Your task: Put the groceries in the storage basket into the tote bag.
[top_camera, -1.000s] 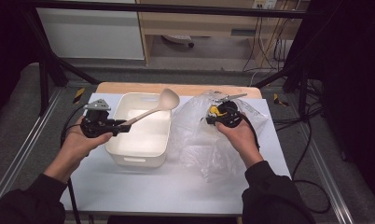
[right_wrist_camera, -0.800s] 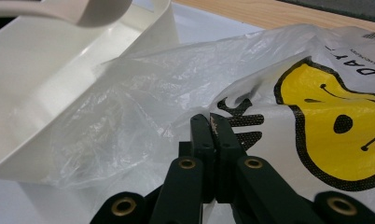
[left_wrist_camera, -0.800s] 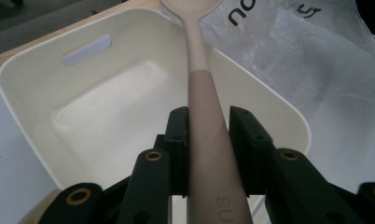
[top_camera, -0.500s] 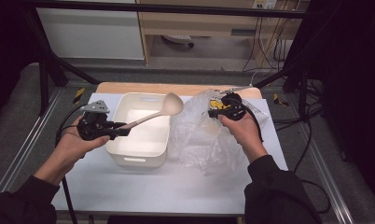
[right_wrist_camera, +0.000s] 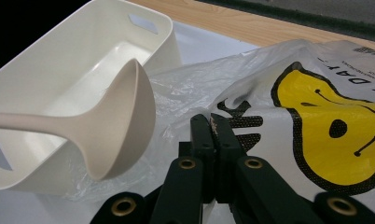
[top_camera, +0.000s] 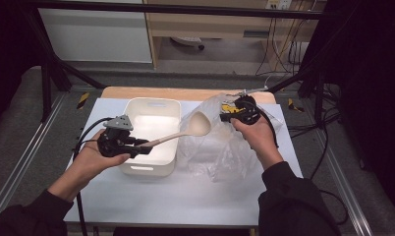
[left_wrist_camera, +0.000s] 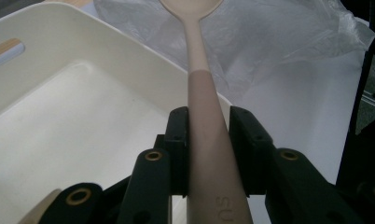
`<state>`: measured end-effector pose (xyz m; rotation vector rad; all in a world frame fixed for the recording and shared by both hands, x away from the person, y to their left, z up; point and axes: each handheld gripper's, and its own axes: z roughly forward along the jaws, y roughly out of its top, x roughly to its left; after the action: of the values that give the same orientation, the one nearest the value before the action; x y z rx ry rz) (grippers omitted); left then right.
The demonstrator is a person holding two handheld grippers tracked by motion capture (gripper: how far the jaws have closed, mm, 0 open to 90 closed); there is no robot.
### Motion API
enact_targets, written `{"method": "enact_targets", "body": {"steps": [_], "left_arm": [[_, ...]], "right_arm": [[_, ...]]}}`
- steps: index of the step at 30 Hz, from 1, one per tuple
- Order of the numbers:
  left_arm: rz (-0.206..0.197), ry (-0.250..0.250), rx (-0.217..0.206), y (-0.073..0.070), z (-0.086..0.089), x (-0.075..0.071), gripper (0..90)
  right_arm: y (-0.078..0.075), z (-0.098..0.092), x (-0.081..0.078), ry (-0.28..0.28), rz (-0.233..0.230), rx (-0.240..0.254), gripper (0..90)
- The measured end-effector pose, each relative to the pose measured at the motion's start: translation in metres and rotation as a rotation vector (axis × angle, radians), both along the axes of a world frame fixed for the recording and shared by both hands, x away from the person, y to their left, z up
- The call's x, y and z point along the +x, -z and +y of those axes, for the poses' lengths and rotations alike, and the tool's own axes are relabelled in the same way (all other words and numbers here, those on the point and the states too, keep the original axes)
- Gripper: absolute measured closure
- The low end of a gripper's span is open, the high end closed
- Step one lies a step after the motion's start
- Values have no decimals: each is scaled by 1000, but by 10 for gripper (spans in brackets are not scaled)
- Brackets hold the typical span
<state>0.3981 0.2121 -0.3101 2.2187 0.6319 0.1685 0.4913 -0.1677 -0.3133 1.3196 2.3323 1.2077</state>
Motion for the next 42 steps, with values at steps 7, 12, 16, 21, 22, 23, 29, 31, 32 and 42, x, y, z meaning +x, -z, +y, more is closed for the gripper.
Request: {"method": "enact_targets", "body": {"steps": [7, 12, 16, 21, 22, 23, 29, 31, 32, 42], "left_arm": [[12, 37, 0, 4, -10, -10, 692], [22, 56, 28, 9, -24, -10, 692], [35, 68, 43, 11, -35, -6, 692], [37, 71, 57, 13, -48, -2, 692], [37, 74, 53, 13, -51, -2, 692], [37, 74, 46, 13, -54, -1, 692], [33, 55, 64, 18, -68, 9, 692], [37, 48, 58, 19, -70, 11, 692], [38, 48, 58, 19, -70, 12, 692], [39, 42, 56, 11, -64, -3, 692]], "right_arm": [[0, 1, 3, 1, 0, -4, 900], [0, -1, 3, 2, -2, -1, 900], [-3, -1, -2, 6, -9, 1, 900], [-3, 1, -4, -3, -14, 3, 900], [-3, 1, -4, -6, -15, 3, 900], [-4, 1, -4, -5, -15, 4, 900], [-4, -1, -6, -6, -21, 5, 900], [-5, -1, -7, -6, -21, 6, 900], [-5, -1, -7, -6, -24, 5, 900], [-5, 0, -7, -1, -26, 11, 900]]}}
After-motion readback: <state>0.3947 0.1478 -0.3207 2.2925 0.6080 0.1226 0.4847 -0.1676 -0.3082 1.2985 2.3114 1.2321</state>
